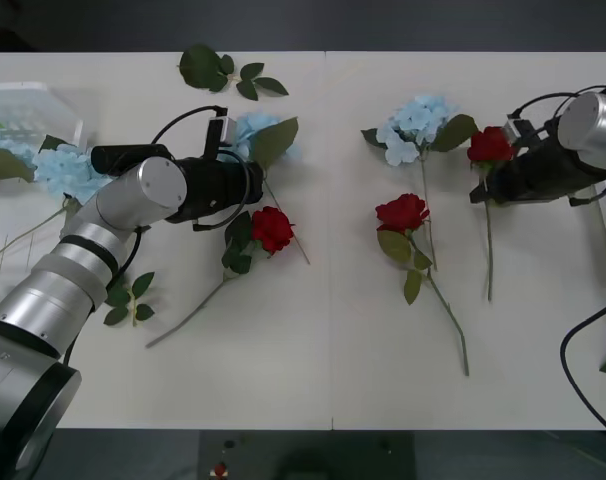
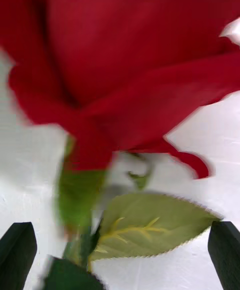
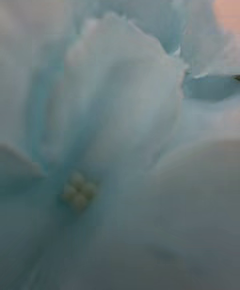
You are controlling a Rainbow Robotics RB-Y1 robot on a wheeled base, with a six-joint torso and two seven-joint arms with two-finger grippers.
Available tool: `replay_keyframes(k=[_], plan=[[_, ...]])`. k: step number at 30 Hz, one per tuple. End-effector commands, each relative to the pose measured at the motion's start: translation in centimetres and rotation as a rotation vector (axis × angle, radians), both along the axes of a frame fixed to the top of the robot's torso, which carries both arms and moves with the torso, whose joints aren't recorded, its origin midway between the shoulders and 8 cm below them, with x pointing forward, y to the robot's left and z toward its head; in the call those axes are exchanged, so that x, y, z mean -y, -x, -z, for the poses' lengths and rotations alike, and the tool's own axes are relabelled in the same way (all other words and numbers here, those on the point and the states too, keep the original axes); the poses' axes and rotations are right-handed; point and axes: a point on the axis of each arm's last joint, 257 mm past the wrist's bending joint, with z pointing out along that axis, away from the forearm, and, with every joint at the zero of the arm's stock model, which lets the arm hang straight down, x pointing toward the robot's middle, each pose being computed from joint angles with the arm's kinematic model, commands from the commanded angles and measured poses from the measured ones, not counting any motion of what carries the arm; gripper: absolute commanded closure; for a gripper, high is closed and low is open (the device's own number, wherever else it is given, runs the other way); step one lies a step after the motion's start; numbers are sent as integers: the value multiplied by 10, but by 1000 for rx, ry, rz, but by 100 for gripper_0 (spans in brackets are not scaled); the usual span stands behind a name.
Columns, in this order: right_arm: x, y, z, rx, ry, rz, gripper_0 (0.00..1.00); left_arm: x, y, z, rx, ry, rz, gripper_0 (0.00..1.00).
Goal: Put the red flowers into the right box and the blue flowers into the left box
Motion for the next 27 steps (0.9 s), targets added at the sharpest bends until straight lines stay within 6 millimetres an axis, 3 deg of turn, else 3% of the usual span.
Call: replay_keyframes(k=[1, 10, 16, 18, 20, 25, 27], plan=[[-24, -21, -31, 47, -45, 2, 0, 9, -13, -39, 28, 92, -17, 100], [-33, -17, -22, 31, -24, -28, 2, 7, -15, -98, 61, 246, 0, 100], [-36, -20, -21, 43, -4, -45, 33, -5, -9, -150, 76, 345, 41, 100], [-37, -21, -20, 48, 3, -48, 56, -13, -2, -171, 68, 372, 74, 100], [-37, -22, -20, 53, 7, -49, 70, -22, 6, -184, 54, 388, 105, 100], [-37, -26, -22, 63, 20, -51, 97, -59, 29, -207, 0, 386, 170, 100], [-37, -26, -22, 63, 23, -51, 100, -82, 38, -213, -19, 361, 184, 100]])
